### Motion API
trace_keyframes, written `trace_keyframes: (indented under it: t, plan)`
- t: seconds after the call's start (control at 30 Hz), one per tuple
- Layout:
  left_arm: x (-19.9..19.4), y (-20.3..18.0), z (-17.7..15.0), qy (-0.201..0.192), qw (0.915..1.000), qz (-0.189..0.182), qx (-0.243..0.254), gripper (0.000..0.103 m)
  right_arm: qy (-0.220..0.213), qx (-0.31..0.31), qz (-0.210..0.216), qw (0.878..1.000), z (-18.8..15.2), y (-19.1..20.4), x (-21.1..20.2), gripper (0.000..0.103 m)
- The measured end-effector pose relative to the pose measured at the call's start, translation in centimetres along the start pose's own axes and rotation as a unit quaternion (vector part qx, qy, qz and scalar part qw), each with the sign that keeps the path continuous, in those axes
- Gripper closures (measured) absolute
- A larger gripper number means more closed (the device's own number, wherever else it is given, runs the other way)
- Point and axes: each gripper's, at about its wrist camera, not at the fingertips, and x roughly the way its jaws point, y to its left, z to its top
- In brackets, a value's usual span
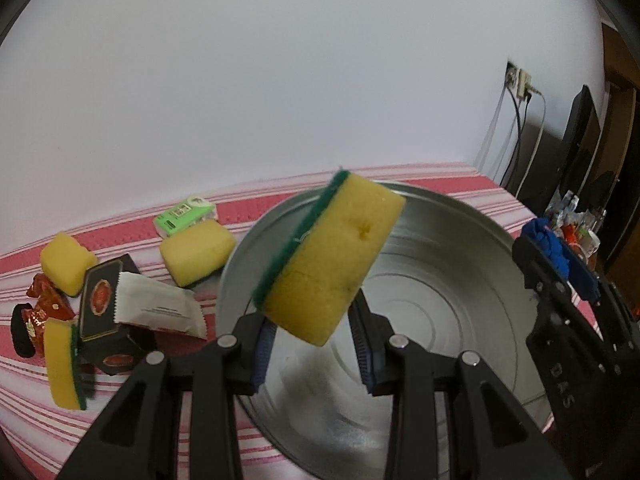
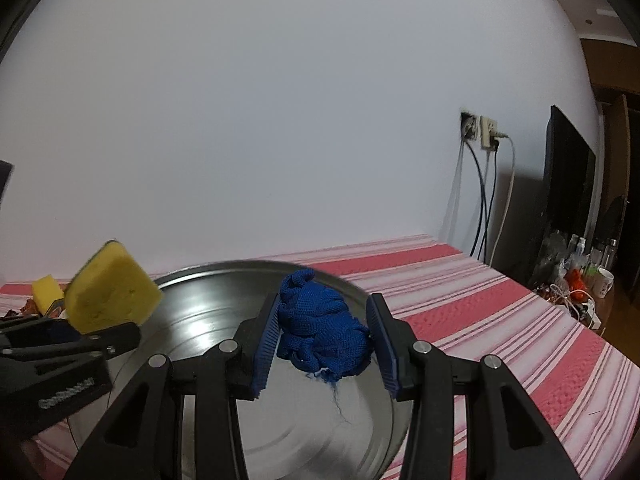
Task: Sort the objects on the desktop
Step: 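Carry both items over silver tin and open both tools to drop them, then withdraw both open tools from the tin back toward the remaining objects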
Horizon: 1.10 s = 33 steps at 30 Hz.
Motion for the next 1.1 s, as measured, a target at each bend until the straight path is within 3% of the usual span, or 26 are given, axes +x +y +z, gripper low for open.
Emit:
trace_keyframes:
  t: [0.13,0.2,0.23,0.27,0.33,0.47,0.7,0.83,1.1]
  plan:
    - [0.4,0.1,-0.6,0.007,0.9999,0.003,0.010,0.066,0.006,0.004,0.003,1.000,-0.1,-0.5,0.4,0.056]
    - [0.3,0.2,-0.9,0.005,0.9999,0.000,0.012,0.049,0.007,0.012,0.005,1.000,-0.1,-0.6,0.3,0.047]
    - [-0.1,0.2,-1.0,-0.001,0.9999,0.000,0.011,0.029,-0.002,0.015,0.002,1.000,0.0,-0.2,-0.4,0.039]
    - [-0.5,0.3,-1.0,-0.012,0.9999,0.001,0.010,0.015,-0.017,0.017,-0.005,1.000,0.0,0.0,-1.0,0.025]
    - [-1.7,0.2,-0.9,-0.046,0.9986,0.019,0.018,0.000,-0.056,0.026,-0.018,0.998,0.2,-0.3,-2.3,0.015]
    - [-3.0,-0.6,-1.0,-0.093,0.9930,0.057,0.047,0.001,-0.092,0.043,-0.025,0.994,0.3,-0.9,-3.6,0.008]
    - [-2.3,-0.2,-1.2,-0.086,0.9938,0.059,0.039,0.001,-0.125,0.072,-0.053,0.988,0.5,-1.7,-4.7,0.008]
    - [-2.5,0.8,-1.3,-0.086,0.9945,0.055,0.022,0.001,-0.139,0.118,-0.057,0.982,0.6,-3.2,-4.9,0.002]
    - [-3.4,3.8,-2.3,-0.092,0.9918,0.086,0.024,0.001,-0.154,0.169,-0.053,0.972,0.5,-4.3,-4.8,0.002]
